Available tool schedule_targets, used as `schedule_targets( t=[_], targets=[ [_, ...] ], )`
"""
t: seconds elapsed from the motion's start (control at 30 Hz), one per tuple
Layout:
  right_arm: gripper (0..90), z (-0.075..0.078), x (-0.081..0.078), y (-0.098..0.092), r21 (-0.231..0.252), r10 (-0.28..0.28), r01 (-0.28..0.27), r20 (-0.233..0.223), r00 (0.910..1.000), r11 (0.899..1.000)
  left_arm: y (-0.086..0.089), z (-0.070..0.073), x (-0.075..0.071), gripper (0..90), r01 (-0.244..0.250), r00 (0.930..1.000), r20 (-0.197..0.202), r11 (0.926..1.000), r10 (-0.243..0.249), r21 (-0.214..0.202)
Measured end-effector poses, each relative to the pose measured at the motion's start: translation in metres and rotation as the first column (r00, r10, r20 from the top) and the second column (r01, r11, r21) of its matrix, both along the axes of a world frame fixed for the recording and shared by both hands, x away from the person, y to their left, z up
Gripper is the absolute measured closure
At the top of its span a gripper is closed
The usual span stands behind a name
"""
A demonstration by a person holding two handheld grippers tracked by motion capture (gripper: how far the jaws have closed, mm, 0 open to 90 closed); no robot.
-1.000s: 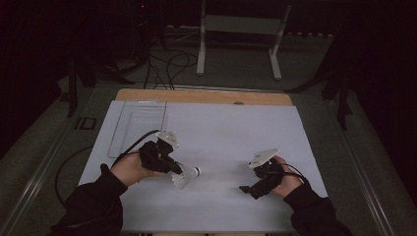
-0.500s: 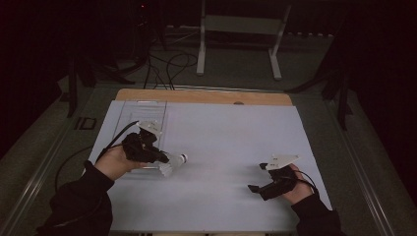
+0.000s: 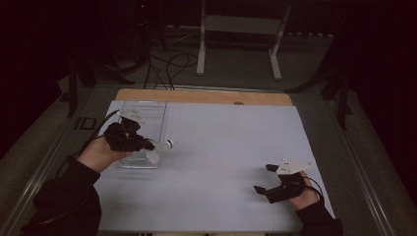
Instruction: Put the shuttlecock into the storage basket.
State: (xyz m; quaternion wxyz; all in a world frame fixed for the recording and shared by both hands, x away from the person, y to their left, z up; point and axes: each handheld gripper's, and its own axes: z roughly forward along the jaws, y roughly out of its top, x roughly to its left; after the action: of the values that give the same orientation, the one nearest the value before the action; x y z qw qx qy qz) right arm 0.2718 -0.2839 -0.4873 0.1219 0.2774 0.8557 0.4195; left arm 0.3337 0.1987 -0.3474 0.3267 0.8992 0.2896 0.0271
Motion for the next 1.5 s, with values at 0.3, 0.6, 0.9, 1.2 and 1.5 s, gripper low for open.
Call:
schedule_targets(
  t=[0.3, 0.6, 0.9, 1.2, 1.5],
  targets=[
    [9.0, -0.005, -0.004, -0.004, 0.018, -0.011, 0.011, -0.009, 0.9999, 1.000, 0.021, 0.018, 0.005, 90.0, -0.060, 0.9976, 0.033, 0.9982, 0.061, -0.005],
    [9.0, -0.006, -0.008, -0.004, 0.045, -0.005, 0.004, 0.017, 0.9998, 0.999, 0.037, 0.030, 0.005, 90.0, -0.163, 0.9811, 0.101, 0.9863, 0.165, -0.023],
    [9.0, -0.009, -0.007, -0.002, 0.044, -0.005, 0.004, 0.022, 0.9998, 0.999, 0.041, 0.027, 0.008, 90.0, -0.251, 0.9591, 0.134, 0.9681, 0.249, -0.007],
    [9.0, -0.009, -0.006, -0.001, 0.060, -0.004, 0.003, 0.016, 0.9999, 0.998, 0.042, 0.026, 0.008, 90.0, -0.313, 0.9332, 0.171, 0.9487, 0.316, -0.044],
    [9.0, -0.007, -0.007, 0.000, 0.069, 0.005, -0.006, 0.015, 0.9999, 0.998, 0.038, 0.015, 0.011, 90.0, -0.334, 0.9180, 0.199, 0.9393, 0.343, -0.079]
  ],
)
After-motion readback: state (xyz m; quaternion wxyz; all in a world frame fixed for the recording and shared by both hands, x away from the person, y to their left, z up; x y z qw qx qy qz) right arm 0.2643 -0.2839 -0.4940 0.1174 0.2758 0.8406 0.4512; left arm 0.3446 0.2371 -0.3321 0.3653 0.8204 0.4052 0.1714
